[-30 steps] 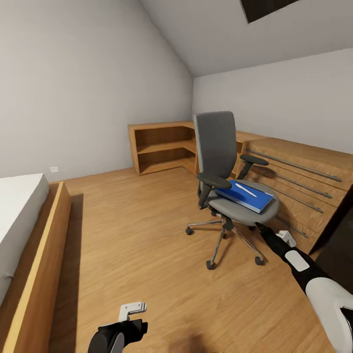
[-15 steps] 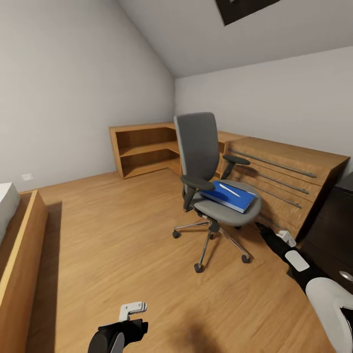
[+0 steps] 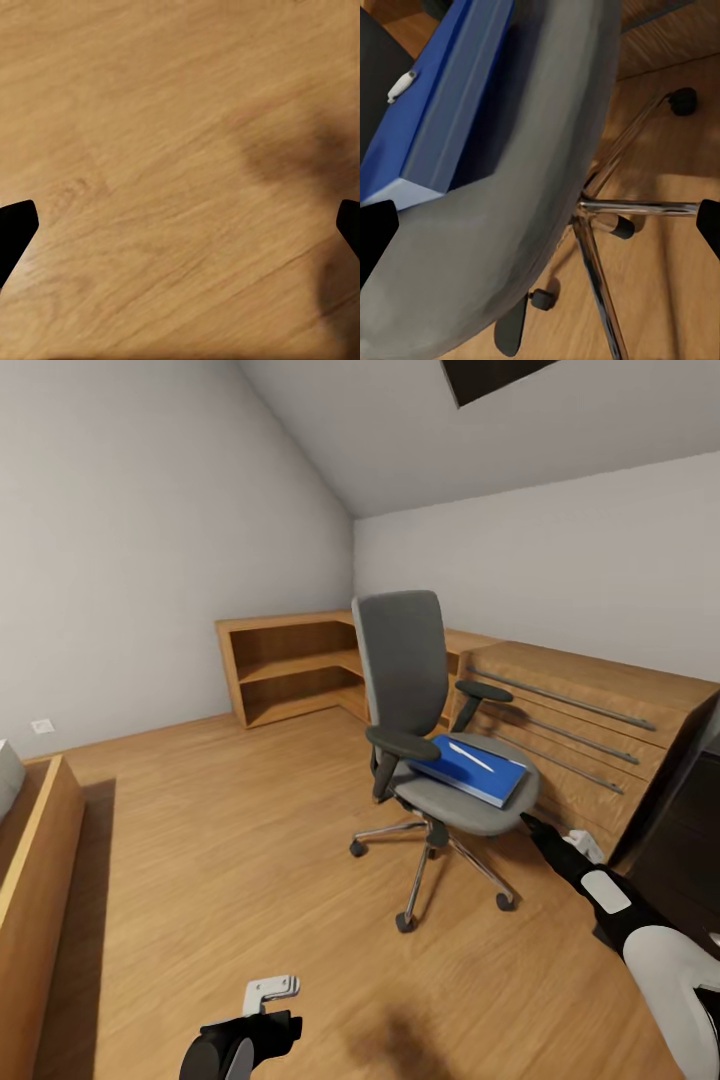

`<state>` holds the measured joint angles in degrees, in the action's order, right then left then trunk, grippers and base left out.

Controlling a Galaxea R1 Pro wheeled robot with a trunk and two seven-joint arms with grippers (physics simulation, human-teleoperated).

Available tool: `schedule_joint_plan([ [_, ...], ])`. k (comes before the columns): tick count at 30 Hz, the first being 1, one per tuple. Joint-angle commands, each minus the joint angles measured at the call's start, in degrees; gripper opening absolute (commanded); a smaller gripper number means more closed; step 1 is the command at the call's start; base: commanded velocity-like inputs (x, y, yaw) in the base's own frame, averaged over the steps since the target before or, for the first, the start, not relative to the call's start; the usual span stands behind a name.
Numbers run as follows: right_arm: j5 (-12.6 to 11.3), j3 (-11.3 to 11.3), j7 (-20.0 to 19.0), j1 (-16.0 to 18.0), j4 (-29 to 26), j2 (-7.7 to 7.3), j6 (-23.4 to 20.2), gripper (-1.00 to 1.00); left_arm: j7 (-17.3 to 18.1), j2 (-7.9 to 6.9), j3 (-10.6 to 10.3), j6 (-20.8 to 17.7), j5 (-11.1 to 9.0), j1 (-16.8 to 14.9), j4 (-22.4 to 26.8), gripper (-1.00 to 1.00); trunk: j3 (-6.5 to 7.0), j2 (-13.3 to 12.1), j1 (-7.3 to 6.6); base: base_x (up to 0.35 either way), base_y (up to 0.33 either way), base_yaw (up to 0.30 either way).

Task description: In the bedroom, organize the workspace by keeping the computer under the desk, ensuring the monitor is on the desk, placing the keyboard on the desk next to the monitor, placing the mouse on the desk next to the keyboard, moving the folder from the swivel chair onto the desk next to the mouse, stacking the notebook on top of the folder with the pen on top of the notebook, and positioning the swivel chair next to the desk.

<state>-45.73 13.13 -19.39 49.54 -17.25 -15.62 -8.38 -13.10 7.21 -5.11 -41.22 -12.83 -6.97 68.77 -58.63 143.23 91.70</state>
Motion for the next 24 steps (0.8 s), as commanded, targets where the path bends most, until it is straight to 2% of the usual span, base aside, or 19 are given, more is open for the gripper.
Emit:
schedule_joint_plan([
  [1,-0.4,0.3,-0.2,0.0,0.0,0.02,-0.5,1.0,-0.5,-0.01,0.0,-0.2,-0.6,0.0,0.1,1.0,-0.05,0.0,0.0,0.131,0.0,-0.002],
  [12,-0.3,0.3,-0.2,0.0,-0.1,0.12,-0.5,1.0,-0.4,-0.04,0.0,-0.2,-0.6,0.0,0.1,1.0,-0.05,0.0,0.0,0.252,0.0,0.0],
  [24,-0.3,0.3,-0.2,0.0,-0.1,0.16,-0.5,1.0,-0.4,-0.09,0.0,-0.2,-0.6,0.0,0.1,1.0,-0.05,0.0,0.0,0.127,0.0,0.0],
])
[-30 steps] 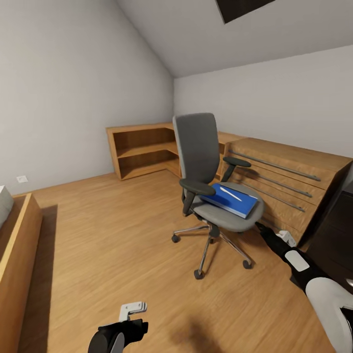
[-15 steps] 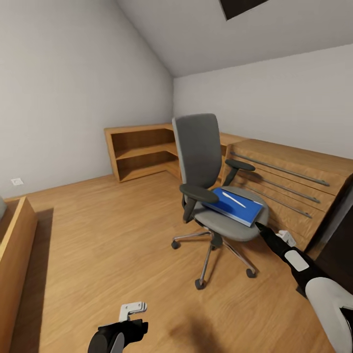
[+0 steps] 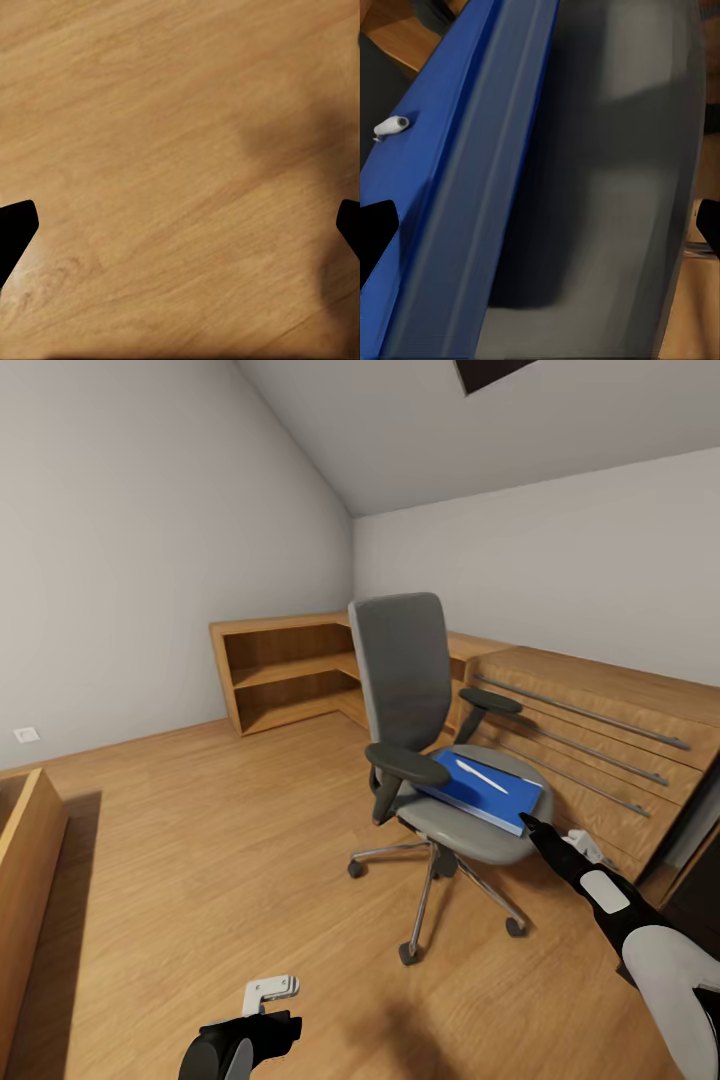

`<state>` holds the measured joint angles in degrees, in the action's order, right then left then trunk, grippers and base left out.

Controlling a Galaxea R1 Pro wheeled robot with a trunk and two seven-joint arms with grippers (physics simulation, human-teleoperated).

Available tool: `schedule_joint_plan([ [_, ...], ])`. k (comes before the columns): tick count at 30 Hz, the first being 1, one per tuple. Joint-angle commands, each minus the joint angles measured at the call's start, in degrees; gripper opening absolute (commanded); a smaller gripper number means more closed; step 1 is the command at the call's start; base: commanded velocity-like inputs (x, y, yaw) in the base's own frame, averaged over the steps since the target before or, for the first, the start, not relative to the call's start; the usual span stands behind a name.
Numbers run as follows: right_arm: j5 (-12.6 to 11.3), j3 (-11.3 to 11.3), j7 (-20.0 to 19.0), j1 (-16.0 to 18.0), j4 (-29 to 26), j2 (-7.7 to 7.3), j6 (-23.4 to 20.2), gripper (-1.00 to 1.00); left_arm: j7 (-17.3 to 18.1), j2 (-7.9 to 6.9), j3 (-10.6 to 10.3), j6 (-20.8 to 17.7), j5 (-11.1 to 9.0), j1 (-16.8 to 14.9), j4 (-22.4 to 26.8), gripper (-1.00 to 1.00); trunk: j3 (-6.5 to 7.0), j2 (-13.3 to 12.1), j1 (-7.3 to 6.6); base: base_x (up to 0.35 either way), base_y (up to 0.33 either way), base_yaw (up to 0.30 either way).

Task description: In the bedroom, organize the workspace by keeping the computer under the desk, ensuring the monitor is on the desk, placing the keyboard on the desk next to the monitor, placing the mouse on the desk next to the keyboard, moving the folder from the swivel chair onto the desk next to the mouse, stacking the notebook on top of the folder with the pen on top of the notebook, and positioning the swivel chair next to the desk.

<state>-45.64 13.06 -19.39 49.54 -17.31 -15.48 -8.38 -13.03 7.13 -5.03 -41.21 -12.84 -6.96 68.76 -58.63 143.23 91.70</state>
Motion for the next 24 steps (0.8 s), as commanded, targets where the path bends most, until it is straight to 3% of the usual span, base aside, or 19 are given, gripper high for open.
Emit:
schedule_joint_plan([
  [1,-0.4,0.4,-0.2,0.0,0.0,0.01,-0.5,1.0,-0.5,-0.01,-0.1,-0.2,-0.6,0.0,0.1,1.0,-0.05,0.0,0.0,0.078,0.0,0.0],
  [24,-0.4,0.4,-0.2,0.0,0.0,-0.01,-0.4,1.0,-0.8,0.03,-0.1,-0.2,-0.6,0.0,0.1,1.0,-0.05,0.0,0.0,0.065,0.033,0.0],
])
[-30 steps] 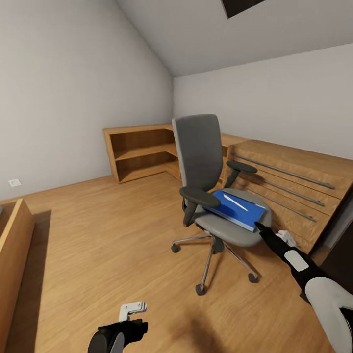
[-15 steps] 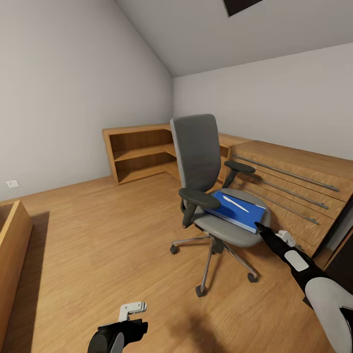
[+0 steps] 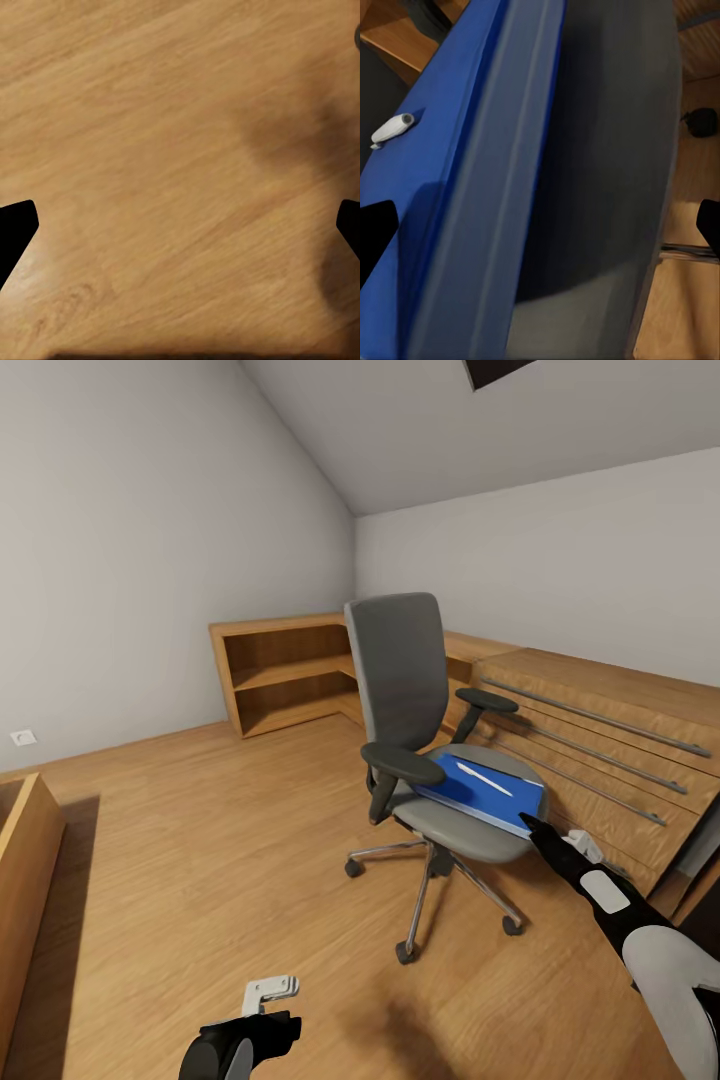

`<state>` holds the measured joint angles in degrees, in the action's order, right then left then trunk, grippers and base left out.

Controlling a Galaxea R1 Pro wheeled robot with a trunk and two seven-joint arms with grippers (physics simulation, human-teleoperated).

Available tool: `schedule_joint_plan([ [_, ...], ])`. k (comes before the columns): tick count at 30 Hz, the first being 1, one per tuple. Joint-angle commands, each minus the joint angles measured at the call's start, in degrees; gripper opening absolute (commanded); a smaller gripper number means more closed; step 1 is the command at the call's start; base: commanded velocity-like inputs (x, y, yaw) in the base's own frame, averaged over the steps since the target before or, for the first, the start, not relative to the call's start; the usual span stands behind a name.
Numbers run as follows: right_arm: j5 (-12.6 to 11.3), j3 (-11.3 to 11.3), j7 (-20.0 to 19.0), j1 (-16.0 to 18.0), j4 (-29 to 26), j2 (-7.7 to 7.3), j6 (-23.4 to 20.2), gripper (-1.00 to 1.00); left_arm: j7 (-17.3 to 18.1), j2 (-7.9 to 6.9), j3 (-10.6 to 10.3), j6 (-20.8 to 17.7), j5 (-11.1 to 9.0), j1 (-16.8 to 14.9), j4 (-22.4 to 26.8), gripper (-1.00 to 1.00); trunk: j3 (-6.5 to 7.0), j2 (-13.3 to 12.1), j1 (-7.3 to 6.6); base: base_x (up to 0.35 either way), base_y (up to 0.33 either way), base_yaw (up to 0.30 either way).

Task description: In the bedroom, organize the workspace by keeping the computer under the desk, ensuring the monitor is on the desk, placing the keyboard on the desk next to the monitor, placing the mouse on the desk next to the keyboard, moving the folder from the swivel chair onto the desk next to the mouse, stacking the notebook on top of the folder with the pen on top of the notebook, and positioning the swivel chair next to the desk.

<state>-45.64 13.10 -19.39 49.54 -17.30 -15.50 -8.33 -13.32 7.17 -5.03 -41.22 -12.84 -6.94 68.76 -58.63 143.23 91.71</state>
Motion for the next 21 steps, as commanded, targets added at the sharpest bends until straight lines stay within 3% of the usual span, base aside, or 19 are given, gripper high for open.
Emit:
schedule_joint_plan([
  [1,-0.4,0.3,-0.2,0.0,0.0,-0.01,-0.5,1.0,-0.5,0.01,-0.1,-0.2,-0.6,0.0,0.1,1.0,-0.05,0.0,-0.01,0.005,0.002,0.0],
  [13,-0.4,0.3,-0.2,0.0,0.0,-0.05,-0.5,1.0,-0.5,0.05,-0.1,-0.2,-0.6,-0.1,0.1,1.0,-0.05,0.0,-0.01,-0.003,0.0,0.0],
  [21,-0.4,0.3,-0.2,0.0,0.1,-0.04,-0.5,1.0,-0.4,0.09,-0.2,-0.2,-0.6,0.0,0.1,1.0,-0.05,0.0,-0.01,-0.242,0.0,0.0],
])
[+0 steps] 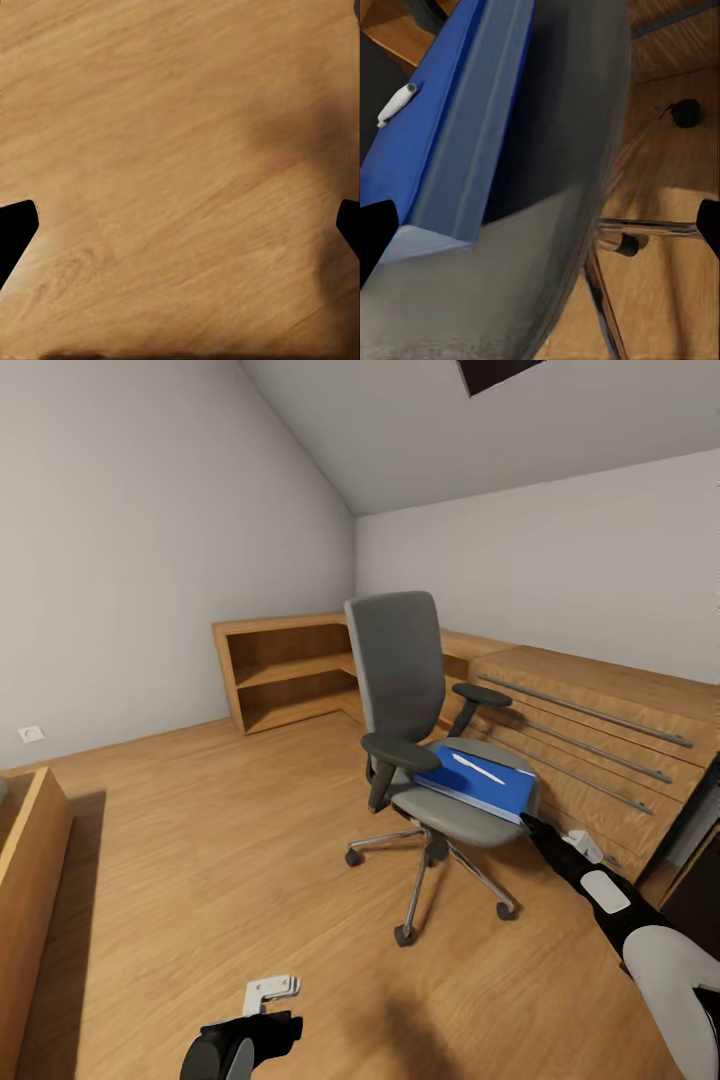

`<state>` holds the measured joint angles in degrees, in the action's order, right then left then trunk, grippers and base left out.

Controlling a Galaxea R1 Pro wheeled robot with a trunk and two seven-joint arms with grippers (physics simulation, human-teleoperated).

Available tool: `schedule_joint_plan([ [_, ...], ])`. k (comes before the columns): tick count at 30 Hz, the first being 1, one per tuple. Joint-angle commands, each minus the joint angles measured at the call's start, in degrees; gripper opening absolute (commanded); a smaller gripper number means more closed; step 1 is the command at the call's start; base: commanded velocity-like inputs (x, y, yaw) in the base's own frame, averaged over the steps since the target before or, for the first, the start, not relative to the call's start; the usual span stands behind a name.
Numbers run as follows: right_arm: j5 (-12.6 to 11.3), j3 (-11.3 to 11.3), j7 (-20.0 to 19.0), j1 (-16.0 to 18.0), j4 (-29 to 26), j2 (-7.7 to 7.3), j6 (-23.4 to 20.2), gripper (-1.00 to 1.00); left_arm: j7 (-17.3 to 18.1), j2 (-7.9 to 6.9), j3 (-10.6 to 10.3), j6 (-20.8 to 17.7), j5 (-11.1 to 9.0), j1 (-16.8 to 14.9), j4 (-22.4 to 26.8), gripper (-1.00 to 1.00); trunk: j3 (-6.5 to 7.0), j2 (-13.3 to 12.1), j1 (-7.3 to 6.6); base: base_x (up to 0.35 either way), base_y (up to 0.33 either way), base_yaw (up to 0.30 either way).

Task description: In the bedroom, organize the workspace by keeping the computer under the desk, ensuring the monitor is on the desk, placing the keyboard on the desk next to the monitor, placing the mouse on the desk next to the keyboard, moving the folder from the swivel chair onto the desk next to the mouse, stacking the notebook on top of the folder with the pen on top of the notebook, and positioning the swivel chair next to the desk.

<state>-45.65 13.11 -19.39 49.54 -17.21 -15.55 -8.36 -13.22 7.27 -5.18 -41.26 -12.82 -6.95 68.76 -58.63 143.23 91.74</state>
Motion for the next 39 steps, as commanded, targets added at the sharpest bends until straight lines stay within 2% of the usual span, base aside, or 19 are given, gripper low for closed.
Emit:
schedule_joint_plan([
  [1,-0.4,0.3,-0.2,0.0,0.0,0.03,-0.5,1.0,-0.5,-0.02,-0.1,-0.2,-0.6,0.0,0.1,1.0,-0.05,0.0,-0.05,-0.317,0.0,0.0],
  [15,-0.3,0.3,-0.4,0.0,-0.1,0.16,-0.3,1.0,-0.8,0.03,0.0,0.0,-0.6,-0.1,0.0,1.0,-0.05,0.0,-0.05,-0.334,0.0,0.0],
  [26,0.0,0.3,-0.5,0.0,0.3,0.71,0.5,1.0,-0.9,0.19,-0.1,4.8,-0.5,0.0,-2.3,1.0,-0.05,0.0,-0.05,-0.125,0.0,0.0],
  [30,1.5,0.3,-0.4,0.0,1.0,2.2,5.7,1.0,-0.9,0.14,-0.2,5.5,-0.5,0.0,-2.3,1.0,0.35,-0.4,-0.29,-0.013,0.0,0.0],
  [31,2.9,0.3,-0.3,-0.1,1.3,2.74,8.8,1.0,-0.9,0.13,-0.2,5.6,-0.5,0.0,-2.3,1.0,0.53,-0.8,-0.51,-0.006,0.0,0.0],
  [33,4.5,0.2,-0.2,-0.1,2.0,3.19,11.9,1.0,-0.9,0.13,-0.1,5.7,-0.5,0.0,-2.3,1.0,0.89,-1.6,-0.95,-0.004,0.0,0.0],
  [34,6.2,0.2,-0.2,-0.1,3.1,3.66,14.8,1.0,-0.9,0.12,-0.1,5.7,-0.5,0.0,-2.3,1.0,1.07,-2.0,-1.17,-0.002,0.0,0.0],
  [39,10.0,0.2,-0.1,-0.1,6.8,4.54,21.7,1.0,-0.9,0.12,-0.1,5.8,-0.5,0.0,-2.4,1.0,1.96,-4.0,-2.27,-0.001,0.0,0.0],
])
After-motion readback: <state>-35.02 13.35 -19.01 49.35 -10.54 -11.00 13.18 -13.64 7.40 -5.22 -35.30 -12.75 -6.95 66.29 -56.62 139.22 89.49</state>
